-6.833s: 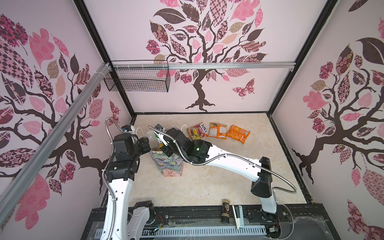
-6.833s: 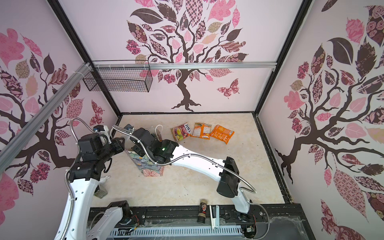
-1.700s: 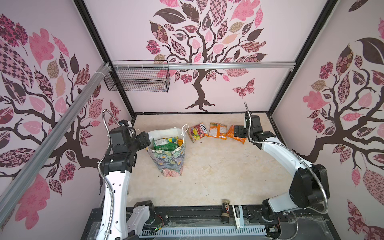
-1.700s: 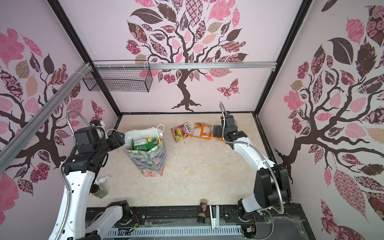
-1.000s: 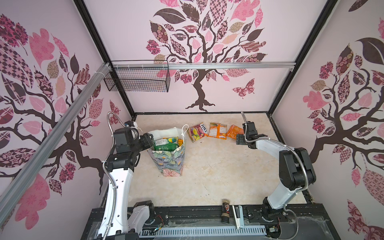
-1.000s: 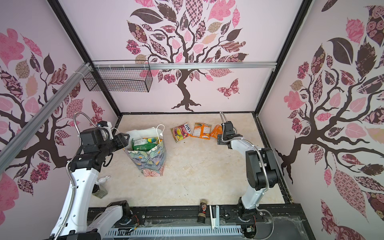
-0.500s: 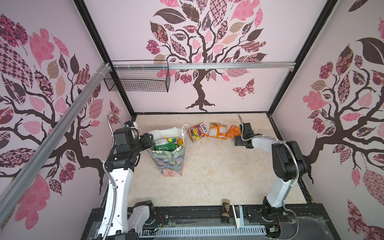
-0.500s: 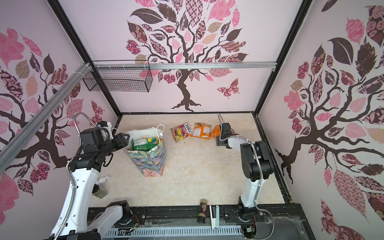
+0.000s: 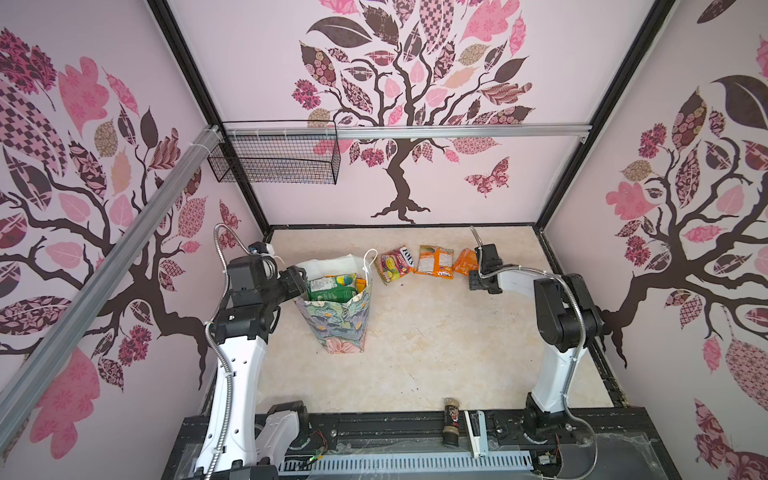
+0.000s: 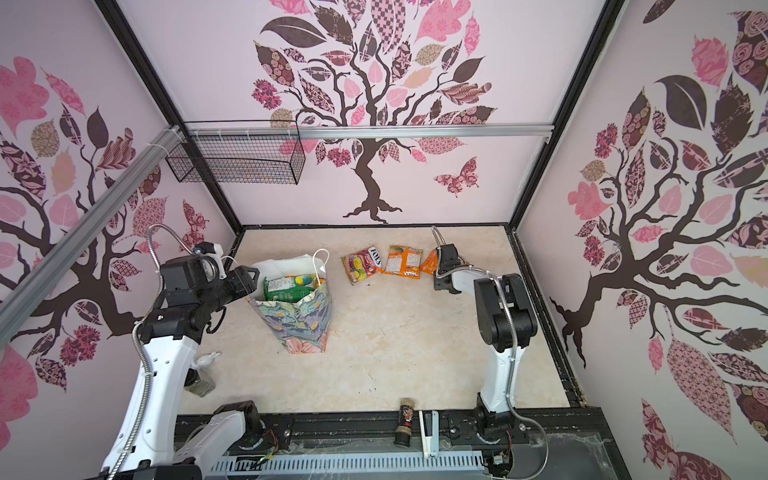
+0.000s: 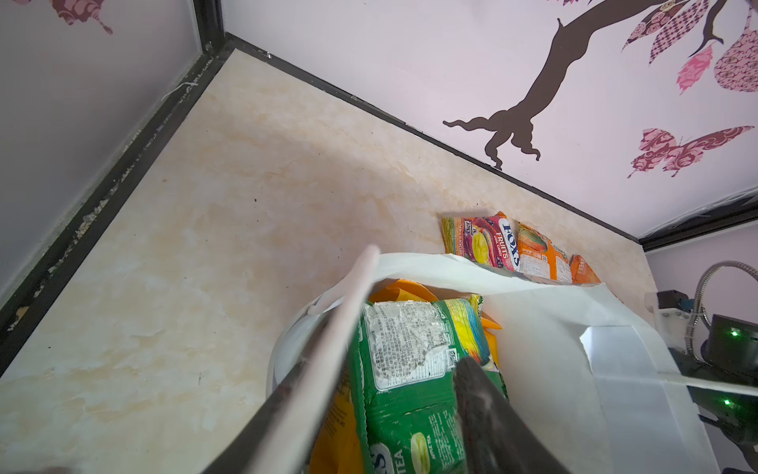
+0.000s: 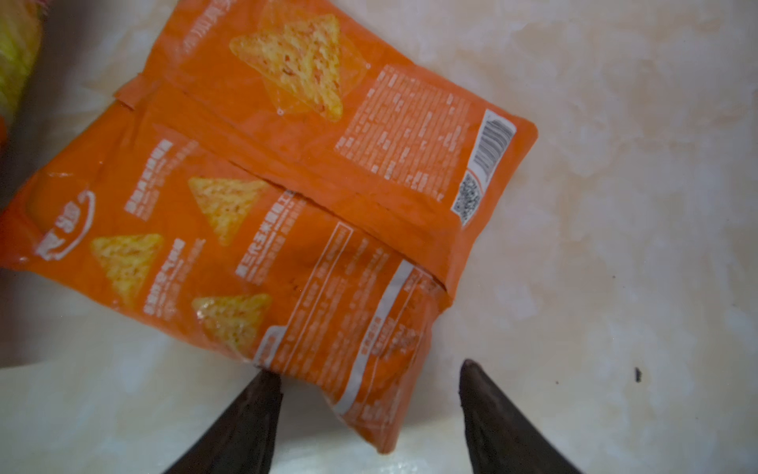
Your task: Place the snacks into the paper bag
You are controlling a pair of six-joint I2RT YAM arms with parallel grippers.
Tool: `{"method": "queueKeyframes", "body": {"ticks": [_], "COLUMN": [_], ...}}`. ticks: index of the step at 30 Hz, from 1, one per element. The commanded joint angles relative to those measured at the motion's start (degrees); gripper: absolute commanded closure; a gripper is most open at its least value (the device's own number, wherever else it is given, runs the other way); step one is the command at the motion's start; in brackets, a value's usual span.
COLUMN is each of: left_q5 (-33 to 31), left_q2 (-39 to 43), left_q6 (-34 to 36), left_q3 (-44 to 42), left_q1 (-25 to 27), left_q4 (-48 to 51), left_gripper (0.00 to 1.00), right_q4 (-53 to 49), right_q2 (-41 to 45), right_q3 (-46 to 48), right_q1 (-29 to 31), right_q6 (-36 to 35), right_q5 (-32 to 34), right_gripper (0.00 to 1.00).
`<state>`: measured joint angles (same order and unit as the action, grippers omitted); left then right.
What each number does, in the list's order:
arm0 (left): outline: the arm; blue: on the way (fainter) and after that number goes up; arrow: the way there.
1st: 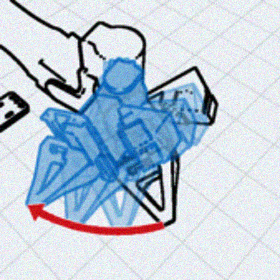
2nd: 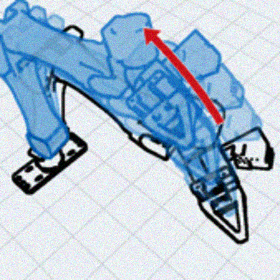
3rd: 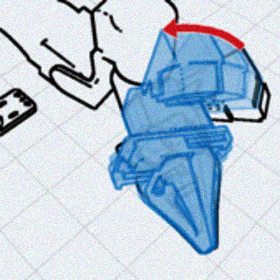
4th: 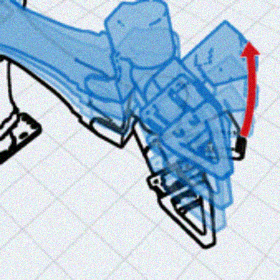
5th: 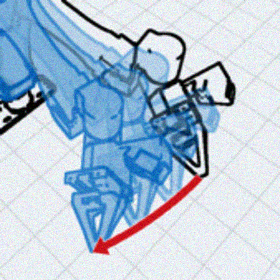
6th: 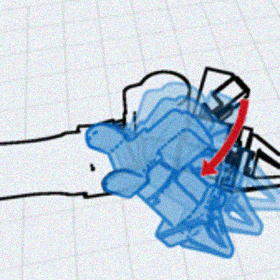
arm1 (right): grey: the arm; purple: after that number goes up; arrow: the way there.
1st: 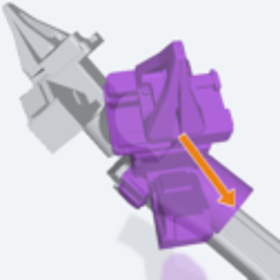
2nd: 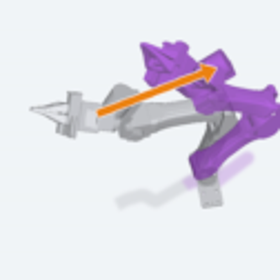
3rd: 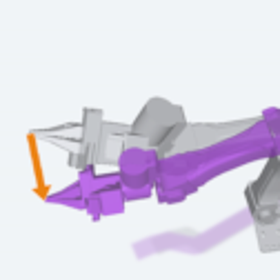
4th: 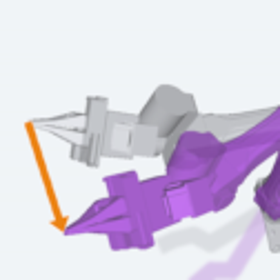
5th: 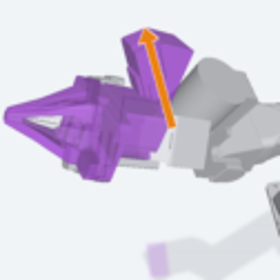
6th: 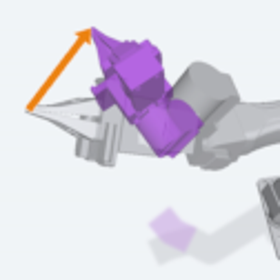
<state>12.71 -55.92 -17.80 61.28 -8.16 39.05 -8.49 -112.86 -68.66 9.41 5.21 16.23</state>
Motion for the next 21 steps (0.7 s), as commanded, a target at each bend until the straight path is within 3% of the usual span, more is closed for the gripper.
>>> {"method": "queueKeyframes", "body": {"ticks": [1,4,8,16,21], "left_q5": [-0.4,-0.5,-0.5,-0.5,-0.8], "left_q2": [0.3,0.3,0.5,0.7,1.1], "left_q6": [0.2,0.2,0.3,0.3,0.3], "left_q3": [-1.4,-1.4,-1.5,-1.6,-1.9], "left_q1": [-0.2,-0.4,-0.3,-0.5,-0.6], "left_q4": [-0.8,-0.7,-0.8,-0.8,-1.0], "left_gripper": [0.41,0.41,0.41,0.41,0.41], "right_q4": [-0.7,-0.3,-0.3,-1.8,-2.2], "right_q2": [-2.5,-2.7,-3.2,-1.0,2.2], "right_q3": [-2.1,-2.0,-2.0,-1.8,-0.7], "right_q1": [-0.6,-0.8,-1.4,-1.4,-1.4], "right_q6": [0.0,0.1,0.5,1.1,1.9], "right_q5": [0.0,-0.1,-0.9,-1.5,-2.5], "right_gripper": [0.37,0.47,0.71,0.99,1.0]}}
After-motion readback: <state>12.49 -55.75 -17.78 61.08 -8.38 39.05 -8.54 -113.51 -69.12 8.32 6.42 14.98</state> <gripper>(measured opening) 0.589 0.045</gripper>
